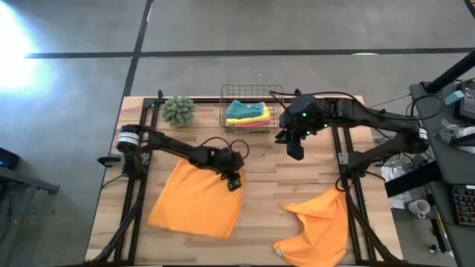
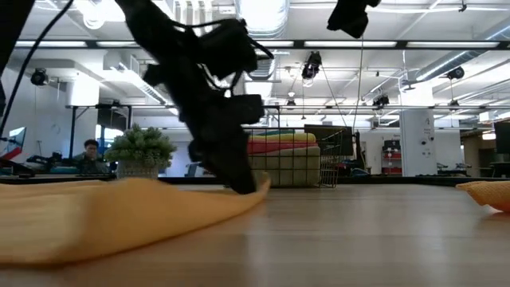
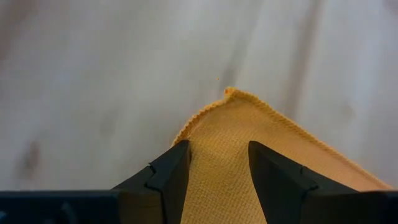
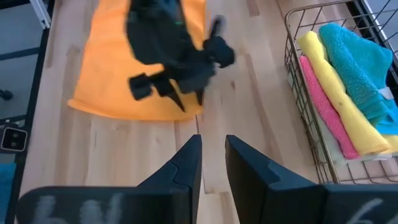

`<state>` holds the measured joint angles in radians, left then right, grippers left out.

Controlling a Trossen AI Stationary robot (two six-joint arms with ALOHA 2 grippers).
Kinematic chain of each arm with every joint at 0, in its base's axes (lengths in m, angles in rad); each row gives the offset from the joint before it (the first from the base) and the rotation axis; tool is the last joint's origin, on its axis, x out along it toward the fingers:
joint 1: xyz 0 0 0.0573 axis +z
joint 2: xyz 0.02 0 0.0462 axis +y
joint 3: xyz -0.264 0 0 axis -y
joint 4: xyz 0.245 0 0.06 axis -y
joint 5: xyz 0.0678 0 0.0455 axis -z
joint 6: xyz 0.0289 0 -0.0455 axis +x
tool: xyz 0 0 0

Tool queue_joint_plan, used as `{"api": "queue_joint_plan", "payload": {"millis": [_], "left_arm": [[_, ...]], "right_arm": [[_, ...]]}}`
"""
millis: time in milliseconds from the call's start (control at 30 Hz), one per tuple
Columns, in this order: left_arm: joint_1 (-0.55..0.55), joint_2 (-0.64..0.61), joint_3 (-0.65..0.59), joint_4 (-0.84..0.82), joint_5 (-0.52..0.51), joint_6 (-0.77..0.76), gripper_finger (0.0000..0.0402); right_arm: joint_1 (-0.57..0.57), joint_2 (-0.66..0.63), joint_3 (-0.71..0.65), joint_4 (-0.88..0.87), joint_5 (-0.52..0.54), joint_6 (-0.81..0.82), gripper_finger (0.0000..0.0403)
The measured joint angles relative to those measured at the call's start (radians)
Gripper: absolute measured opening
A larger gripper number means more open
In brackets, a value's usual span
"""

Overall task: Fold microfiber towels
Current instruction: Fold the left orange towel

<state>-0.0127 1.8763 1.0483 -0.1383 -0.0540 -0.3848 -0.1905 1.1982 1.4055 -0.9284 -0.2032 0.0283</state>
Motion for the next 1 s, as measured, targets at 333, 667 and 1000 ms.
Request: {"api": "queue_joint_plan", "payload": {"millis": [333, 667, 1000], "left_arm": [[0.135, 0.162, 0.243, -0.006, -0.003, -0.003, 0.0152], [0.155, 0.227, 0.442, -0.023, -0.003, 0.041, 0.0152], [0.142, 0.037, 0.443, -0.376, -0.018, 0.176, 0.0152]], "right_arm": [[0.000, -0.005, -0.001, -0.077, 0.024, -0.039, 0.0063], [0.000, -0.007, -0.002, -0.092, 0.023, -0.040, 0.0063], [0.010, -0.007, -0.011, -0.092, 0.013, -0.013, 0.0063]]}}
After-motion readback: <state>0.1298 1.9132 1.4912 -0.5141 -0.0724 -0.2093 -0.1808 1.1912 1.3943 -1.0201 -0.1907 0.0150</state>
